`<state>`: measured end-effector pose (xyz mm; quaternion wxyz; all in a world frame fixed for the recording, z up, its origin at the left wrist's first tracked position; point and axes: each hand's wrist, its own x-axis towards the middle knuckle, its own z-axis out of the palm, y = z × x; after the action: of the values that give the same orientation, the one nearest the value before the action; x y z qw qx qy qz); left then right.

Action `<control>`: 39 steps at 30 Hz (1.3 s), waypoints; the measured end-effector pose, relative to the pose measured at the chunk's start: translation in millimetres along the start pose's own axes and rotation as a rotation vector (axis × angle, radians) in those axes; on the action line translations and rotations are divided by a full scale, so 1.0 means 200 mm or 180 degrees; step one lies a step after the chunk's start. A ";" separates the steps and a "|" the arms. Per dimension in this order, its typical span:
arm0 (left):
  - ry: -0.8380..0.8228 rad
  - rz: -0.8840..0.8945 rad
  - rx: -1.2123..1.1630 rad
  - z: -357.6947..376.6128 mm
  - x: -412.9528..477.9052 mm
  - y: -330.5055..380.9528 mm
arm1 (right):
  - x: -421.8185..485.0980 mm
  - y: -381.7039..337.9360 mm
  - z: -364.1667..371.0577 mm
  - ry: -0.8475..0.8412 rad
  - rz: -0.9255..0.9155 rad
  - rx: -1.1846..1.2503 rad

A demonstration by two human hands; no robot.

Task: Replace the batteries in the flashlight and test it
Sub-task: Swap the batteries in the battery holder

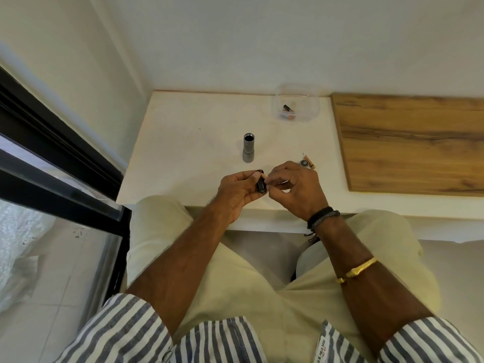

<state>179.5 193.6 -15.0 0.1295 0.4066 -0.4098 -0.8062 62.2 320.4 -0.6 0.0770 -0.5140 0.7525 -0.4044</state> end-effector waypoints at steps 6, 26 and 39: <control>-0.0098 -0.0203 -0.0449 -0.02 0.01 -0.01 | 0.02 0.08 -0.06 0.1102 0.1108 0.0707; -0.0671 -0.0403 -0.0825 -0.03 0.04 0.00 | 0.06 0.45 -0.07 0.1723 0.2795 0.0225; -0.0690 -0.0211 -0.0771 -0.02 0.00 0.02 | 0.04 0.44 -0.06 0.1551 0.2545 -0.0120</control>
<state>182.3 187.9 -13.2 0.1059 0.3119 -0.3075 -0.8927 -10.4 332.9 -51.3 0.0384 -0.0751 0.8949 -0.4382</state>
